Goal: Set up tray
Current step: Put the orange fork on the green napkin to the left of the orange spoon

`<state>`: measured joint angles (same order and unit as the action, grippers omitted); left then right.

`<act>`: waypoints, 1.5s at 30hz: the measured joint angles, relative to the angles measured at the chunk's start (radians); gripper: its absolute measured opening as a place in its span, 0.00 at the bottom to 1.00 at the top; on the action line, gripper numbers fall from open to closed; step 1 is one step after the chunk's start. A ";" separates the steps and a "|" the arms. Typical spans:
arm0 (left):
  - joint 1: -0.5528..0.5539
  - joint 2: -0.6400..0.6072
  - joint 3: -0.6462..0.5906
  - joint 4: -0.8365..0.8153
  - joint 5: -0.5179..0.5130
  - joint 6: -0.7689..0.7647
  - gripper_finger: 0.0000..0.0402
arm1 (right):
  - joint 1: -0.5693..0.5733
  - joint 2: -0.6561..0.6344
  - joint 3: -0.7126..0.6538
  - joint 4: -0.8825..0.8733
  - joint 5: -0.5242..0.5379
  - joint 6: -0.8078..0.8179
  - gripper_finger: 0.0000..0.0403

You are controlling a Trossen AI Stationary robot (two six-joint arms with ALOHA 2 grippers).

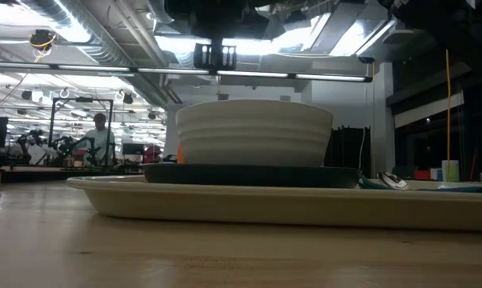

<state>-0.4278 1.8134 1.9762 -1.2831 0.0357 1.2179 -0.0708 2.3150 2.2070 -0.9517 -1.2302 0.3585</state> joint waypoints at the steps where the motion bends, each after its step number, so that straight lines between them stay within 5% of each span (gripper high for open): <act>1: 0.000 0.000 0.000 0.000 0.000 0.000 0.01 | 0.002 0.000 0.000 0.000 -0.003 -0.001 0.41; 12: 0.005 0.000 0.000 0.016 0.000 -0.001 0.01 | 0.003 0.000 0.000 0.007 -0.003 -0.020 0.04; 23: 0.005 0.000 0.000 0.038 -0.015 -0.023 0.02 | 0.002 0.000 0.000 0.005 -0.007 -0.027 0.02; 35: -0.013 -0.002 0.072 0.016 -0.057 -0.103 0.22 | -0.067 -0.001 0.000 -0.177 0.054 -0.149 0.01; 38: -0.023 -0.003 0.121 -0.020 -0.149 -0.143 0.26 | -0.101 -0.003 0.000 -0.366 0.128 -0.263 0.01; 41: -0.037 -0.002 0.185 -0.092 -0.314 -0.195 0.28 | -0.127 -0.005 0.021 -0.620 0.317 -0.409 0.01; 43: -0.042 -0.003 0.228 -0.134 -0.435 -0.237 0.29 | -0.132 -0.022 0.017 -0.612 0.461 -0.417 0.01; 45: -0.043 -0.002 0.273 -0.188 -0.547 -0.292 0.29 | -0.132 -0.062 -0.002 -0.618 0.495 -0.398 0.01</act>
<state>-0.4706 1.8111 2.2491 -1.4709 -0.5110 0.9262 -0.2024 2.2528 2.2048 -1.5693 -0.7349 -0.0397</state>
